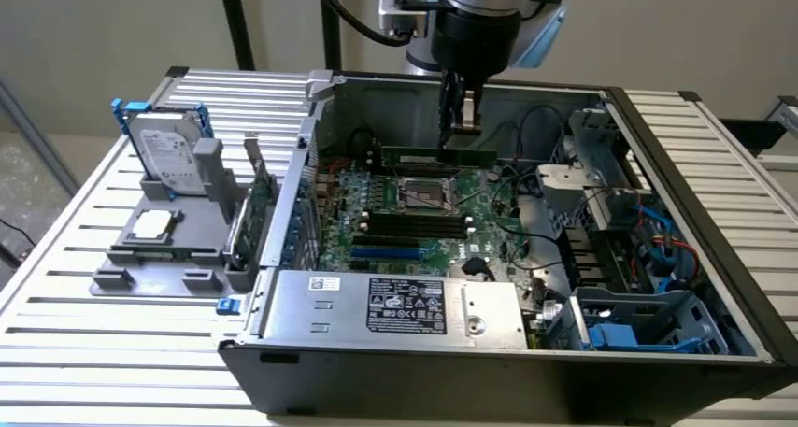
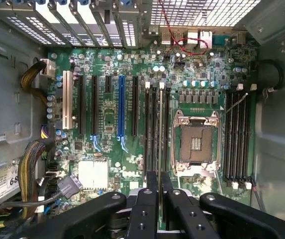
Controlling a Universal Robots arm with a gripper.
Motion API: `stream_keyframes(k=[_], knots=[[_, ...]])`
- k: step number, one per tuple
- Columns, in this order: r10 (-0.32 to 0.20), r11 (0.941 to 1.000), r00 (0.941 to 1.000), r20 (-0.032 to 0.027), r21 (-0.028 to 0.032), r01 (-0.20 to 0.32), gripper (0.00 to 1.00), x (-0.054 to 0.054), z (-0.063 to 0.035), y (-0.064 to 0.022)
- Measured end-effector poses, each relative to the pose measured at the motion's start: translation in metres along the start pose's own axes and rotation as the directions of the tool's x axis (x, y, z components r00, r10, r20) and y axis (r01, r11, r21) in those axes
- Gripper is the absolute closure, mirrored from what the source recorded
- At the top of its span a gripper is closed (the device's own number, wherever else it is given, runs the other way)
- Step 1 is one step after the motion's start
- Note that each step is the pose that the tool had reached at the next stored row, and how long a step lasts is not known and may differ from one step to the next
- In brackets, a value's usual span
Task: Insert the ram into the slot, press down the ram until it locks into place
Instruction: 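Insert the ram into the slot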
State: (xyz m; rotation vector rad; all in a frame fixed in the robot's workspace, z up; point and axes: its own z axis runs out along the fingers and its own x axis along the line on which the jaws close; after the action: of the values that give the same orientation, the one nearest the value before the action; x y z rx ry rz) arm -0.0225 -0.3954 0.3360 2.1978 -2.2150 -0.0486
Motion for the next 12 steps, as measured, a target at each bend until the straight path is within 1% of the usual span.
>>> stream_keyframes(k=[7, 12], knots=[[0.014, 0.9999, 0.9999, 0.0002, 0.0, -0.014, 0.86, 0.008, 0.0128, 0.0028], [0.023, 0.9997, 0.9997, 0.0005, 0.0001, -0.023, 0.86, 0.01, 0.0219, 0.0053]])
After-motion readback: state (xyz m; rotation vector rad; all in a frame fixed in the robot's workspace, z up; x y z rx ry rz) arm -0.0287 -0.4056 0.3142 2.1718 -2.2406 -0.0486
